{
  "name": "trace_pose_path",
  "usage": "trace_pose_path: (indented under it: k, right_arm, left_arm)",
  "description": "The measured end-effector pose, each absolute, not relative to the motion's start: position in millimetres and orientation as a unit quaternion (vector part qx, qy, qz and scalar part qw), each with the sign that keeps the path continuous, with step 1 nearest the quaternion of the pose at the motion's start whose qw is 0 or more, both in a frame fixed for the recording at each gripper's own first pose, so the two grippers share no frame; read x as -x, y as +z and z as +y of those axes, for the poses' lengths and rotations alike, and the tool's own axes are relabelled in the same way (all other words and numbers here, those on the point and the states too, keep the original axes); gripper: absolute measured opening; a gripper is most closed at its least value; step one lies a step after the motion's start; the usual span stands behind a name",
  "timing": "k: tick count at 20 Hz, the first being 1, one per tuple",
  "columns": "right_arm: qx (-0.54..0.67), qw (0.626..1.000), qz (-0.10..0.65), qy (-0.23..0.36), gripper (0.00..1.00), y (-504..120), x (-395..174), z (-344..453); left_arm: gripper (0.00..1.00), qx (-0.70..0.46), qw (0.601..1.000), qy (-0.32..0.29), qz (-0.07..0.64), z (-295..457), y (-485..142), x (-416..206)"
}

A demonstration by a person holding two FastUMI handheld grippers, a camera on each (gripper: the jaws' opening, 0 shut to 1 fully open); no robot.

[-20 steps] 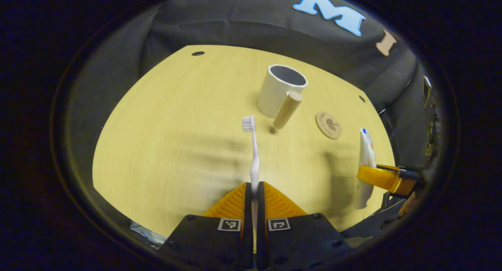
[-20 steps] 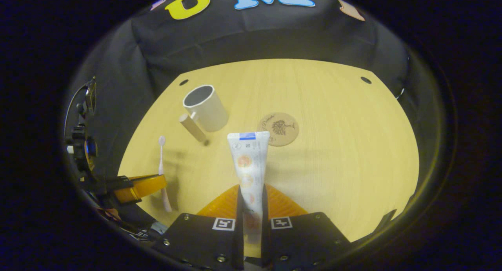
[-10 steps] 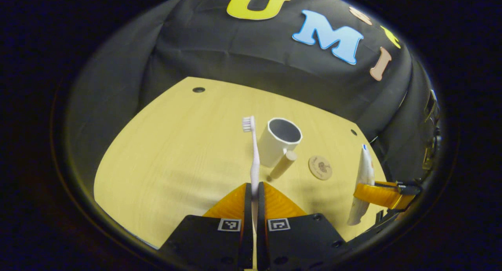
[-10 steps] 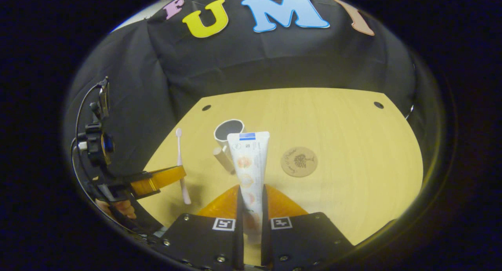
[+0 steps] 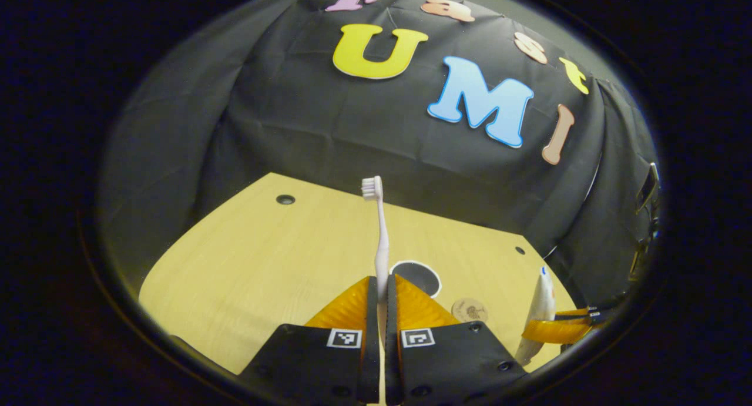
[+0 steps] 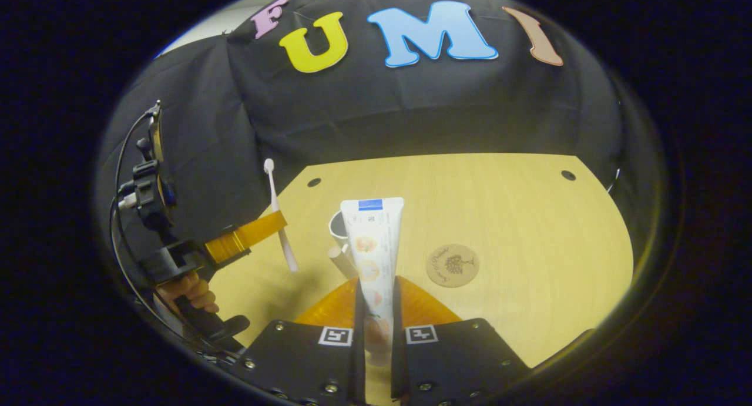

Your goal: Put the toothbrush and toothpaste on the desktop into the cup, then pick up the cup and place it on the coaster on the desktop.

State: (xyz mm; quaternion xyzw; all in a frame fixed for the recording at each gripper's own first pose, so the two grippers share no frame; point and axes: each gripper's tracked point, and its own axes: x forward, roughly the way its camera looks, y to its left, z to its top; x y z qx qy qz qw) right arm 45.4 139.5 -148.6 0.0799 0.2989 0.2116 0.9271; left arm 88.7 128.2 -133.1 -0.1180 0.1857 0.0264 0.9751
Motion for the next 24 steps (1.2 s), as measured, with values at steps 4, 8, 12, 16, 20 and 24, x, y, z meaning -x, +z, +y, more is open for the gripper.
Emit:
trace_pose_path:
  k: [4,8,12,16,20,24]
  right_arm:
    - [-0.08,0.929,0.3,0.199,0.18,-150,-44,138]
    - [-0.074,0.933,0.3,0.183,0.18,-149,-43,128]
    - [-0.088,0.932,0.309,0.169,0.18,-155,-42,118]
    - [-0.092,0.93,0.322,0.154,0.18,-168,-43,111]
    - [-0.096,0.929,0.324,0.151,0.18,-170,-47,111]
    - [-0.11,0.923,0.333,0.157,0.18,-173,-48,114]
  left_arm:
    - [0.1,0.122,0.98,0.019,0.154,123,-121,-114]
    - [0.1,0.131,0.985,-0.002,0.116,108,-110,-139]
    - [0.1,0.127,0.987,-0.01,0.095,98,-108,-165]
    - [0.11,0.117,0.988,-0.013,0.098,94,-122,-190]
    - [0.1,0.098,0.987,-0.013,0.127,93,-150,-203]
    - [0.11,0.065,0.987,-0.017,0.145,86,-169,-201]
